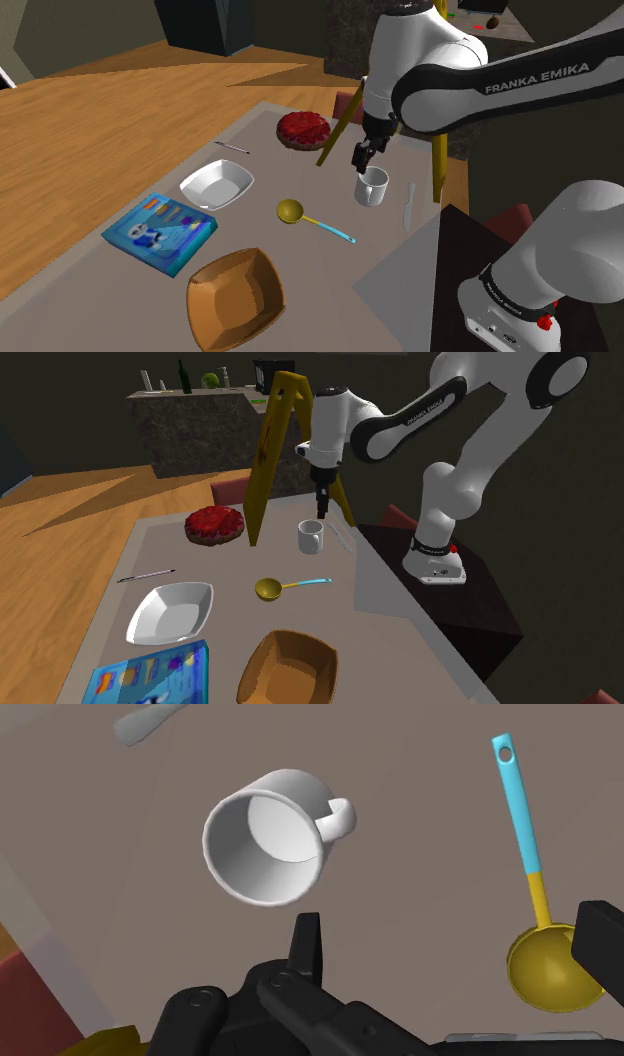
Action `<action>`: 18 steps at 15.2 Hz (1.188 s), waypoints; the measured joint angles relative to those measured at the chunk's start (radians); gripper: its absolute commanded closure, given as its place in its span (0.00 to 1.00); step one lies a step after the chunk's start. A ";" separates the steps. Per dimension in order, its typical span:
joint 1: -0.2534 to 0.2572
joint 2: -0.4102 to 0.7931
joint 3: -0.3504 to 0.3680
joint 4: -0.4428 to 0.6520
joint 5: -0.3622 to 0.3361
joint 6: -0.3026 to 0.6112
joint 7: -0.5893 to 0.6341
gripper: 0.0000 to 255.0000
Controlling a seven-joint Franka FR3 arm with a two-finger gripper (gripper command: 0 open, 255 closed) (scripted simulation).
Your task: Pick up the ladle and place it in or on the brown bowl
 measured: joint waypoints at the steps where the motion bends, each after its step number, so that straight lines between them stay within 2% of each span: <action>1: 0.002 0.028 0.008 -0.007 -0.005 0.036 0.002 0.00; 9: 0.008 0.306 0.096 0.023 -0.097 0.291 0.080 0.00; 13: 0.009 0.472 0.133 0.070 -0.211 0.399 0.168 0.00; 18: 0.039 0.668 0.128 0.152 -0.391 0.490 0.285 0.00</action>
